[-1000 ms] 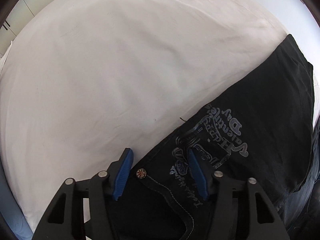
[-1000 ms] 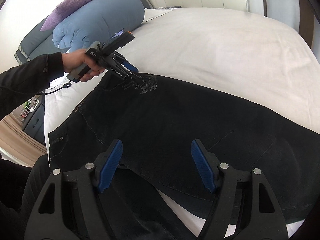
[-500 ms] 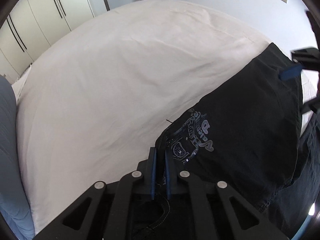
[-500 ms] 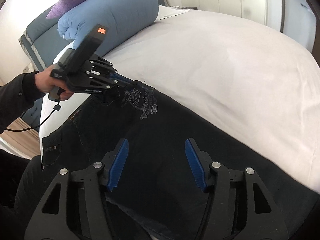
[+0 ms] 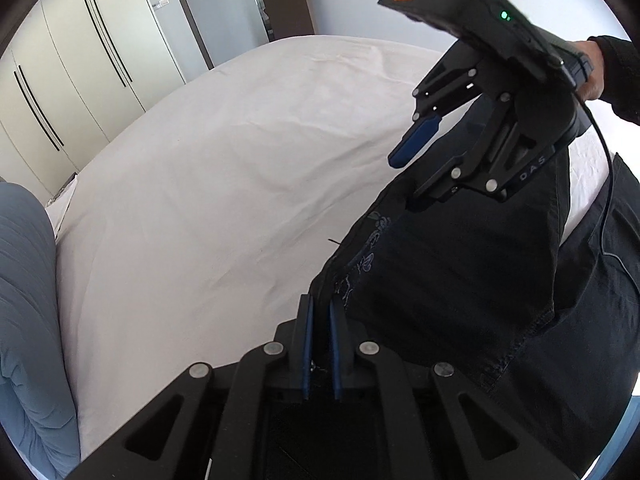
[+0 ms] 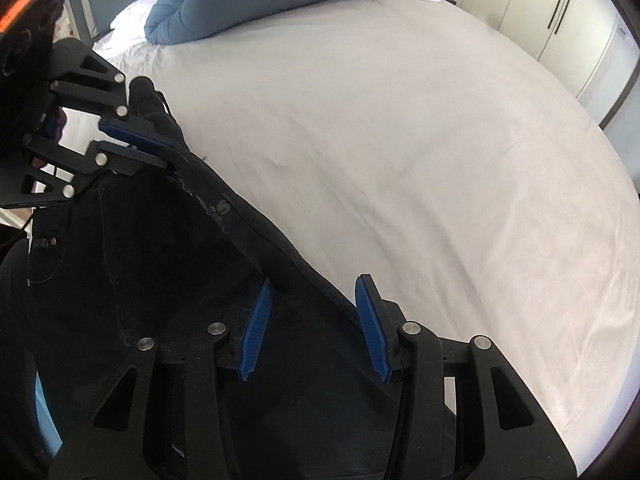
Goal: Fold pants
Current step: 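Grasp the waistband with the right tool beside the left tool, then lift the waistband with both tools and fold the jeans in half lengthwise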
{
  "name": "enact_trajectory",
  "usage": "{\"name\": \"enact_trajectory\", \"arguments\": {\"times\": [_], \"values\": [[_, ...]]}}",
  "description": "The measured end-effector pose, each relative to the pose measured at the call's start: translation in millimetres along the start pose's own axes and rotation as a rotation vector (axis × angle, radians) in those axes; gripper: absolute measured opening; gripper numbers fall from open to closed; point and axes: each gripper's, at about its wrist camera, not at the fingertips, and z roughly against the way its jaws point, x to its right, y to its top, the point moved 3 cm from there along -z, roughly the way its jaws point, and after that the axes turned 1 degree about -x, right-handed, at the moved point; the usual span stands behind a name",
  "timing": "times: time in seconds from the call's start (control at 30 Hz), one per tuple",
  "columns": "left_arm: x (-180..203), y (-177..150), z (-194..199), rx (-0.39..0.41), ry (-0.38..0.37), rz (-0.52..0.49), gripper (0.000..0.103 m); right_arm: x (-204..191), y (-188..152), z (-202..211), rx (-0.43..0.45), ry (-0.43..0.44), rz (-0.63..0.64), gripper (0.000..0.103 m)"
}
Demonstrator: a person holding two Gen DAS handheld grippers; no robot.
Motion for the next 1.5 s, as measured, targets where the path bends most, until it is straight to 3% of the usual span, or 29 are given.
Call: {"name": "enact_trajectory", "arguments": {"times": [0.13,0.27,0.43,0.6,0.73,0.87,1.03,1.27,1.4,1.5], "values": [[-19,-3,-1,0.005,-0.002,0.008,0.007,5,-4,-16,-0.063,-0.02,-0.007,0.019],[-20,-1,-2,0.007,0.008,0.002,0.007,16,-4,-8,-0.033,0.01,-0.132,0.008],[-15,-10,13,0.019,0.009,0.029,0.007,20,-12,2,0.004,0.05,-0.307,0.003],[-10,-23,30,0.014,0.001,0.047,0.007,16,-29,16,0.08,0.172,-0.528,0.003],[0,-41,46,0.008,-0.01,0.058,0.007,-8,-59,25,0.111,0.257,-0.621,0.003],[20,-66,68,0.004,-0.047,0.052,0.007,-52,-76,37,0.075,0.16,-0.481,0.003],[71,-101,88,-0.027,-0.094,-0.017,0.007,-113,-105,45,-0.006,0.055,-0.308,0.003],[108,-148,96,-0.088,-0.149,-0.025,0.007,-187,-150,60,-0.043,0.024,-0.245,0.003],[116,-171,99,-0.113,-0.177,-0.009,0.007,-236,-157,55,-0.061,-0.013,-0.194,0.003],[129,-186,103,-0.138,-0.17,-0.05,0.007,-259,-154,43,-0.08,-0.042,-0.164,0.003]]}}
